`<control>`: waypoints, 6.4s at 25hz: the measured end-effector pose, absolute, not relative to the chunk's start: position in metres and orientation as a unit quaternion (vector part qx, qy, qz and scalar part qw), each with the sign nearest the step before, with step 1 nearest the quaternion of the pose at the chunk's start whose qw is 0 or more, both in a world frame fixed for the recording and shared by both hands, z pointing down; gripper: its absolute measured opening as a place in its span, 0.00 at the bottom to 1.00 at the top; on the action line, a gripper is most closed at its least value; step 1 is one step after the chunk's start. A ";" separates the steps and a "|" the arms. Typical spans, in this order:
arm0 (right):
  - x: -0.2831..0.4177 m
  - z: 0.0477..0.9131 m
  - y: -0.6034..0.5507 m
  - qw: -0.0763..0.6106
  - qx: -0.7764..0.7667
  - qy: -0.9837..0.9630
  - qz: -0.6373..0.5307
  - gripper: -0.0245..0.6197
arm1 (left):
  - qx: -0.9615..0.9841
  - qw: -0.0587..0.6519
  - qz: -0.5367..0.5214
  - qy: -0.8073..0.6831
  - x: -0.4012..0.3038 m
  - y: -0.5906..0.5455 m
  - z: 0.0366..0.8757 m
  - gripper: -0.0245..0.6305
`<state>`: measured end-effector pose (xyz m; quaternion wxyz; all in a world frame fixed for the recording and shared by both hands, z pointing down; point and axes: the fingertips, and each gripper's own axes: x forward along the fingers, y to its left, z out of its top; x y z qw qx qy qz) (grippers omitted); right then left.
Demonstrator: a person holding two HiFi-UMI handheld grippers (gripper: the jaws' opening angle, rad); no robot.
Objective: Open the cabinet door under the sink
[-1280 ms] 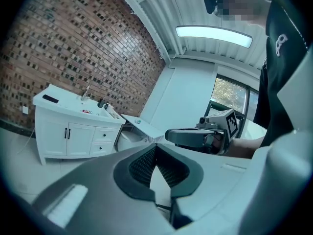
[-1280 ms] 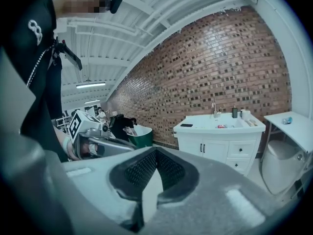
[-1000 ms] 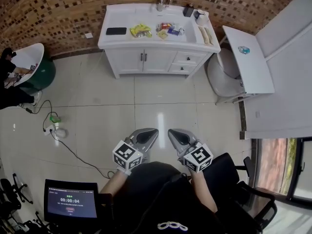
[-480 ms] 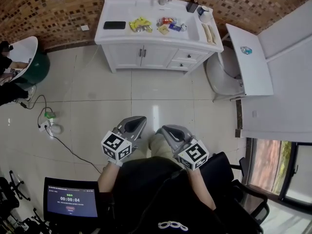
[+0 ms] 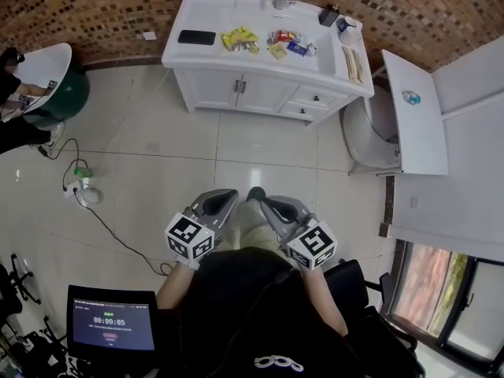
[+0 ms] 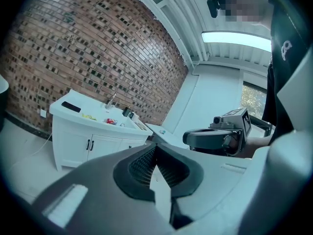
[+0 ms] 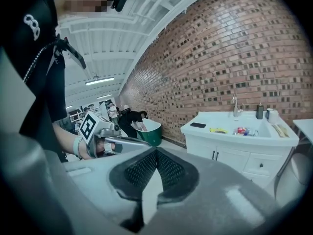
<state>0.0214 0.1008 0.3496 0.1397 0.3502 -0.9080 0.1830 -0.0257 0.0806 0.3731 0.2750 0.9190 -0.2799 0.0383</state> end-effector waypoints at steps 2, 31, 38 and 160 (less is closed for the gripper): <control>0.031 0.351 0.086 0.136 0.346 -0.910 0.182 0.02 | 0.919 0.272 0.041 -0.283 -0.016 0.069 0.373 0.06; 0.184 0.406 -0.061 0.127 0.331 -0.900 0.252 0.02 | 0.892 0.311 0.091 -0.314 0.106 -0.034 0.401 0.06; 0.191 0.426 -0.087 0.143 0.347 -0.890 0.259 0.02 | 0.887 0.327 0.099 -0.311 0.096 -0.067 0.439 0.06; 0.132 0.576 -0.134 0.189 0.288 -0.904 0.252 0.02 | 0.705 0.324 0.310 -0.550 -0.127 -0.251 0.862 0.13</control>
